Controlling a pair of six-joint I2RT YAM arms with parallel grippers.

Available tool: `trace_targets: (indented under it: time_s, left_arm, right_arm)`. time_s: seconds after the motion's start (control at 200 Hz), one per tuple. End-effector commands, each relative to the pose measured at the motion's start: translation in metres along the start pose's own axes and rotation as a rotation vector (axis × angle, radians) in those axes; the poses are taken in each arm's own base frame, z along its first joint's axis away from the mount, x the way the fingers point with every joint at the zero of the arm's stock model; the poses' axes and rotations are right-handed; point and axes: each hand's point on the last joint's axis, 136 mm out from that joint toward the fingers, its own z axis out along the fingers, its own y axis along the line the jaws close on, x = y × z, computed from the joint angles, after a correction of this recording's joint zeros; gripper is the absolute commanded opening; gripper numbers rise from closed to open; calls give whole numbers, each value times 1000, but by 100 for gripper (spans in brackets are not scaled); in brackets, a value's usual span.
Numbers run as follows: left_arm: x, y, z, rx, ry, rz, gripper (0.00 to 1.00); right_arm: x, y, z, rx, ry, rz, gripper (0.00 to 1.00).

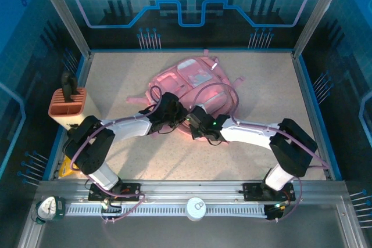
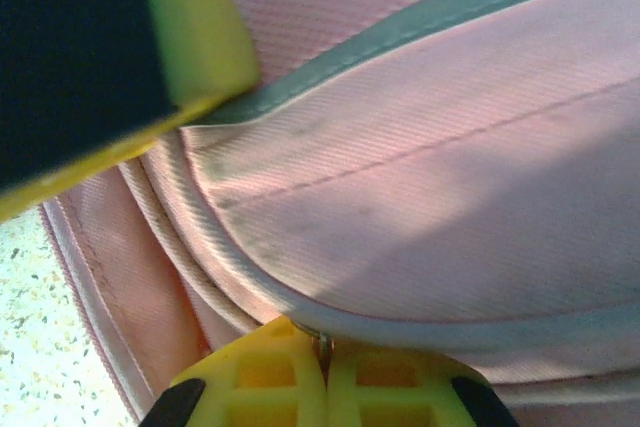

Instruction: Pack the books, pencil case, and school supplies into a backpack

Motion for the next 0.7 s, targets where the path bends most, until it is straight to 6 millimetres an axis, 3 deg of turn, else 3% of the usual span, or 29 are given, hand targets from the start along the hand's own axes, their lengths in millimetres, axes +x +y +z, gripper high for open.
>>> trace_targets:
  time_s: [0.0, 0.105, 0.12, 0.17, 0.265, 0.325, 0.54, 0.695]
  left_arm:
    - [-21, 21, -21, -106, -83, 86, 0]
    - [-32, 31, -37, -136, -89, 122, 0]
    - [-34, 33, -39, -143, -91, 124, 0]
    - [-40, 37, -46, -157, -103, 134, 0]
    - [-54, 41, -55, -163, -120, 168, 0]
    - [-64, 46, -58, -180, -111, 150, 0]
    - [-96, 31, -57, -141, -127, 171, 0]
    - [-120, 11, -47, -84, -109, 187, 0]
  right_arm:
    - [-5, -43, -15, 110, -34, 34, 0]
    - [-14, -77, -20, 242, -85, 30, 0]
    - [-6, -84, -16, 264, -68, 20, 0]
    - [-5, -99, -13, 291, -49, 34, 0]
    - [-5, -109, -12, 282, -39, 69, 0]
    - [-8, -99, -16, 231, -61, 56, 0]
    - [5, -52, -20, 105, -49, -61, 0]
    - [13, -3, -23, -28, -48, -107, 0]
